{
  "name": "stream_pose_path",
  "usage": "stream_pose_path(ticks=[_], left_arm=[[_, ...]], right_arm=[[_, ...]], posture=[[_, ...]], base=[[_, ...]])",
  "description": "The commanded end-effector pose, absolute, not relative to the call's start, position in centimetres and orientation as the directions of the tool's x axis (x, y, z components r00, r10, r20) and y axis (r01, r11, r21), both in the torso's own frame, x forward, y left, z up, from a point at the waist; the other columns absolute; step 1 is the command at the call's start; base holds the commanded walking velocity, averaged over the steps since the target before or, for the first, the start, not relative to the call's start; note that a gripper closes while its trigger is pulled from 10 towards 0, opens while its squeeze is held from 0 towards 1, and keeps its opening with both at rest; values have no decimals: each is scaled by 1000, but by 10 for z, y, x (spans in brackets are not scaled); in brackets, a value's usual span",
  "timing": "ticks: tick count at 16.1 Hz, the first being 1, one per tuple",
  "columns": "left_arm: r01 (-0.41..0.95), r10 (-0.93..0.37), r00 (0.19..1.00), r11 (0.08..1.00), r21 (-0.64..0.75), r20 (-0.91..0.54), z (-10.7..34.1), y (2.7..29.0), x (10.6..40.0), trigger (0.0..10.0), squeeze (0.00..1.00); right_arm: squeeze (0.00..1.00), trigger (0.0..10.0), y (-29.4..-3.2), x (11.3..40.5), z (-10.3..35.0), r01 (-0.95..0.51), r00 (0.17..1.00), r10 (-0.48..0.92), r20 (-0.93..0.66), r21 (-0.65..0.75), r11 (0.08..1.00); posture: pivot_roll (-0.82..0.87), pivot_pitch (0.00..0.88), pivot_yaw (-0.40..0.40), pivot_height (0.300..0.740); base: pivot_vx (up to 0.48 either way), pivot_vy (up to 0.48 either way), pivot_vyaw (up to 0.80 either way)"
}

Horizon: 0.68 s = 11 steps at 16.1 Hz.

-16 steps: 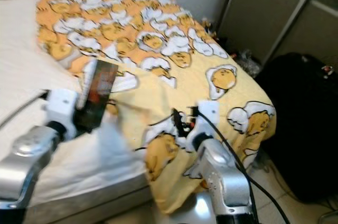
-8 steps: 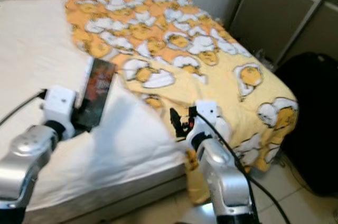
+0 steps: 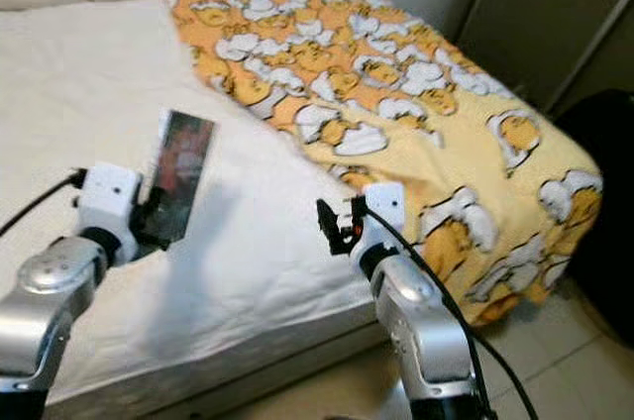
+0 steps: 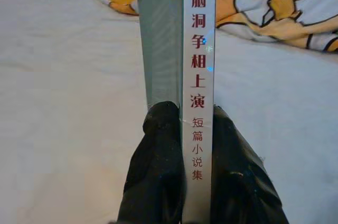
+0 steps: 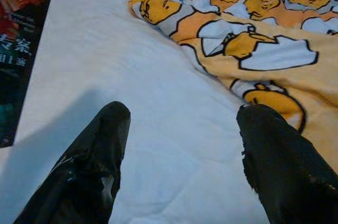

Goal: Clean up the room

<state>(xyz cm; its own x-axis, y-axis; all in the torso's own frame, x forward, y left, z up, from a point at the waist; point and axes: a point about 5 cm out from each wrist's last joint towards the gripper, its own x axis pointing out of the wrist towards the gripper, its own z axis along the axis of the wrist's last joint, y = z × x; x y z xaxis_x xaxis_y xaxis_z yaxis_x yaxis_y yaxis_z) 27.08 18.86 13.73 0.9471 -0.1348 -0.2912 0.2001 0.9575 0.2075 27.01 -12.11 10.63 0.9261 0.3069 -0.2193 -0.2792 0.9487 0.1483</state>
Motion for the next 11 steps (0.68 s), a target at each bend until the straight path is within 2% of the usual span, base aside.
stream_pose_path(ticks=[1,11], left_arm=[[241,-186,951,947,213,-247,146,177,272,10000,0],[248,-192,949,944,219,-250,146,178,273,10000,0]], right_arm=[[0,10000,-127,270,104,-257,931,283,-229,136,957],[0,10000,-126,270,103,-262,931,284,-230,125,957]], posture=[[-26,0,-69,740],[-24,0,-64,740]], base=[[0,454,0],[0,456,0]])
